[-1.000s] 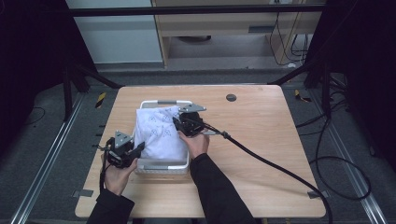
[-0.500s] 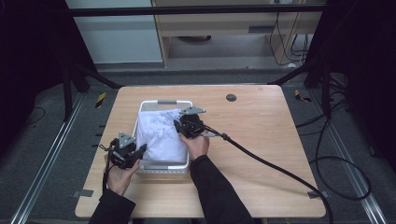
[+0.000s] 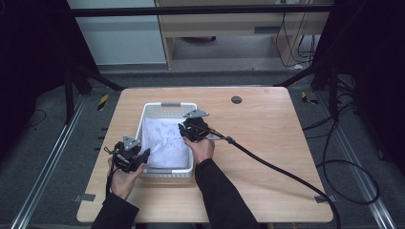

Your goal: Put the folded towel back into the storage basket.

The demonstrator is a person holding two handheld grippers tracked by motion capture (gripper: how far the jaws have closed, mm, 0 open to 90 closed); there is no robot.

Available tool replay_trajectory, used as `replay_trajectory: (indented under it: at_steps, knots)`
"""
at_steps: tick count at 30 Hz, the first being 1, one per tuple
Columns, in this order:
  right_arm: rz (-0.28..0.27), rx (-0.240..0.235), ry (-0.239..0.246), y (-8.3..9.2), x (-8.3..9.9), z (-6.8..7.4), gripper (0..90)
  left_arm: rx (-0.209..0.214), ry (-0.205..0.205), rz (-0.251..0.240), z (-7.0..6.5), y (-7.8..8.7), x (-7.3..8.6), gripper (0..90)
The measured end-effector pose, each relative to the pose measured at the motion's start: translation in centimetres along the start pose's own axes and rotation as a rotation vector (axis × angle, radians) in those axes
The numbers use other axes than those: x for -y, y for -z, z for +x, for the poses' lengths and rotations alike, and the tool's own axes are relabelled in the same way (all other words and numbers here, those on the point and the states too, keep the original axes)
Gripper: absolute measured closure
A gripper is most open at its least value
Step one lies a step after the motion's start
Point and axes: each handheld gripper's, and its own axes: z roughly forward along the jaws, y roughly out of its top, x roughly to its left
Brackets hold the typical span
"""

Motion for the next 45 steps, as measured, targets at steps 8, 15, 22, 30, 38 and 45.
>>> replay_trajectory:
  at_steps: [8, 15, 22, 30, 38, 45]
  knots:
    - [-0.026, 0.016, 0.024, 0.9, -0.1, -0.2, 58.6, -0.008, 0.012, -0.045, 0.1, 0.9, -0.3, 48.0]
    - [-0.057, 0.015, 0.008, 2.0, -0.4, -0.7, 55.9, 0.044, 0.029, -0.104, 0.0, 2.0, -0.8, 47.8]
    - [-0.088, 0.020, 0.009, 4.2, -1.0, -1.5, 48.6, 0.104, 0.025, -0.161, 0.0, 3.9, -1.7, 47.7]
    - [-0.104, 0.004, 0.010, 6.8, -1.5, -2.6, 36.3, 0.133, 0.033, -0.198, 0.4, 5.2, -2.1, 45.6]
    - [-0.121, -0.004, 0.002, 9.9, -1.1, -4.3, 24.5, 0.154, 0.022, -0.224, 0.6, 5.7, -2.1, 40.0]
    - [-0.136, -0.014, -0.016, 12.7, 0.1, -6.1, 20.6, 0.148, 0.002, -0.230, 1.1, 5.8, -1.8, 34.4]
